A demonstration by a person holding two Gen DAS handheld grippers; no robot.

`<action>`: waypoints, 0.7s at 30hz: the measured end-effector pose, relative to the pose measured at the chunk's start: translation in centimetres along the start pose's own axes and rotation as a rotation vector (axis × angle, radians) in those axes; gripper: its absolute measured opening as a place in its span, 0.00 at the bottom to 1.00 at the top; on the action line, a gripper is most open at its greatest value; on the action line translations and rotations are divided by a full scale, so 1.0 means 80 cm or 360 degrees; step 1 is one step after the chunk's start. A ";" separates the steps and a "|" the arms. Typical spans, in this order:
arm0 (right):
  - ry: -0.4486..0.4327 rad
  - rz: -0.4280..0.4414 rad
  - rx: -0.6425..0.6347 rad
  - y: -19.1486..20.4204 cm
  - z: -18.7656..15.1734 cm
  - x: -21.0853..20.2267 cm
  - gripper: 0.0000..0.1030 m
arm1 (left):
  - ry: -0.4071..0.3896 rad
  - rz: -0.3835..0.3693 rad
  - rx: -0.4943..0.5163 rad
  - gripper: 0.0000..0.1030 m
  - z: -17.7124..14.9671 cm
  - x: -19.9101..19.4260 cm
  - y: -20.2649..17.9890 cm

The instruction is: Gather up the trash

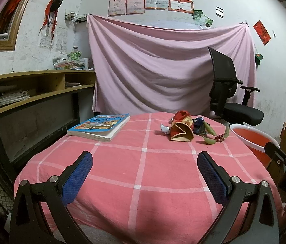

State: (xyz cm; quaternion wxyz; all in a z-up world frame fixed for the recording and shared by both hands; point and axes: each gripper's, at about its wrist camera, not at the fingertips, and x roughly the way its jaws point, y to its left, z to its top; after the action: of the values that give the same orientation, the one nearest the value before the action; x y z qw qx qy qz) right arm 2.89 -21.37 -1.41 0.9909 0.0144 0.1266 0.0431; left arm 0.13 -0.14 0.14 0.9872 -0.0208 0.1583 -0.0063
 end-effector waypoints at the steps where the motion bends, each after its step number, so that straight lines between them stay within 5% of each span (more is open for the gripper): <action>1: 0.0000 0.0000 0.0000 0.000 0.000 0.000 1.00 | -0.0001 -0.0001 0.0003 0.98 0.000 0.000 -0.001; 21: 0.0000 0.0001 0.0003 -0.001 0.001 -0.001 1.00 | -0.0001 0.0000 0.0006 0.98 0.000 0.000 -0.002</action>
State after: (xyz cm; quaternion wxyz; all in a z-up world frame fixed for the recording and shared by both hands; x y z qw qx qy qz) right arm 2.81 -21.49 -1.28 0.9909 0.0153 0.1266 0.0432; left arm 0.11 -0.32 0.16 0.9872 -0.0189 0.1581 -0.0064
